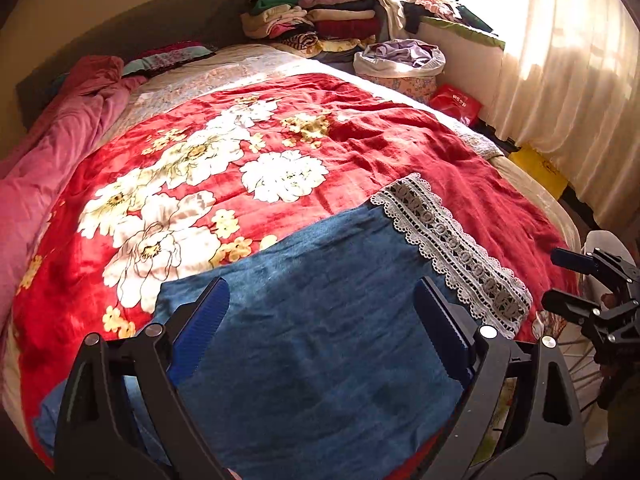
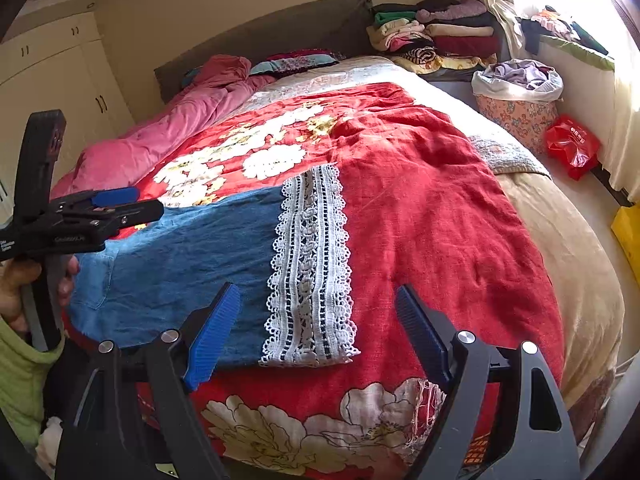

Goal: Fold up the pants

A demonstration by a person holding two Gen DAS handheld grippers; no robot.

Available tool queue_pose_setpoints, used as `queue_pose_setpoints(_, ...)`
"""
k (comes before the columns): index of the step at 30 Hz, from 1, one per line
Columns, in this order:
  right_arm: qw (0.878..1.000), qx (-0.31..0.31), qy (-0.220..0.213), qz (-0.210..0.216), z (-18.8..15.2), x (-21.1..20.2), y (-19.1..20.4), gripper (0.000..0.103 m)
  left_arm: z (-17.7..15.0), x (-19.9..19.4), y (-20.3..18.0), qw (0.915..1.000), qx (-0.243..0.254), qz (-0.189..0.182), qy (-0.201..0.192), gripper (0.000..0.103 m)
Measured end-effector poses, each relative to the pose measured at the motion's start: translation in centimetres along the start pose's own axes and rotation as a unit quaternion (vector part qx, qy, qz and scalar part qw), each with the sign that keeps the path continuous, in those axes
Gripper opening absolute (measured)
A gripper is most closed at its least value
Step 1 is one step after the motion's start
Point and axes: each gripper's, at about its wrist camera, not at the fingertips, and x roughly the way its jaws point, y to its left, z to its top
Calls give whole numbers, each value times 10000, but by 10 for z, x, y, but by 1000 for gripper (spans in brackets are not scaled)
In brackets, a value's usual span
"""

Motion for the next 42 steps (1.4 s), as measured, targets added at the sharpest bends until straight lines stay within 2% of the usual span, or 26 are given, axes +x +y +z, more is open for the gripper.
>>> queue_pose_setpoints(10, 9992, 132, 309, 207, -15, 25, 2, 80, 25, 47, -14, 9993, 192, -236, 222, 87)
queue_pose_setpoints(13, 9987, 160, 426, 232, -18, 34, 3, 80, 29, 65, -11, 9987, 175, -312, 358, 88)
queue_pose_setpoints(18, 9977, 265, 584, 235, -19, 49, 1, 80, 36, 86, -9, 9982, 329, -355, 349, 88)
queue_pose_setpoints(22, 9973, 286, 638, 214, -21, 59, 2, 81, 44, 112, -4, 9972, 275, -401, 561, 88)
queue_pose_setpoints(24, 9981, 153, 572, 159, -20, 58, 6, 68, 48, 124, -3, 9959, 265, -578, 650, 87)
queue_pose_setpoints(26, 9984, 129, 512, 183, -19, 56, 7, 61, 50, 134, -5, 9944, 313, -708, 725, 87)
queue_pose_setpoints(31, 9980, 206, 463, 383, -18, 57, 3, 56, 53, 149, -16, 9859, 470, -1358, 862, 60)
queue_pose_setpoints(33, 9977, 226, 484, 421, -18, 62, 1, 56, 53, 154, -21, 9837, 538, -1438, 936, 59)
queue_pose_setpoints(38, 9979, 191, 467, 402, -16, 71, 5, 58, 46, 155, -25, 9828, 720, -1488, 825, 58)
queue_pose_setpoints(40, 9980, 149, 474, 390, -14, 72, 9, 55, 46, 153, -24, 9816, 650, -1578, 852, 46)
queue_pose_setpoints(41, 9979, 136, 479, 420, -14, 71, 10, 47, 46, 151, -26, 9815, 686, -1573, 850, 42)
queue_pose_setpoints(42, 9978, 117, 484, 445, -13, 71, 11, 41, 45, 148, -29, 9814, 745, -1565, 827, 34)
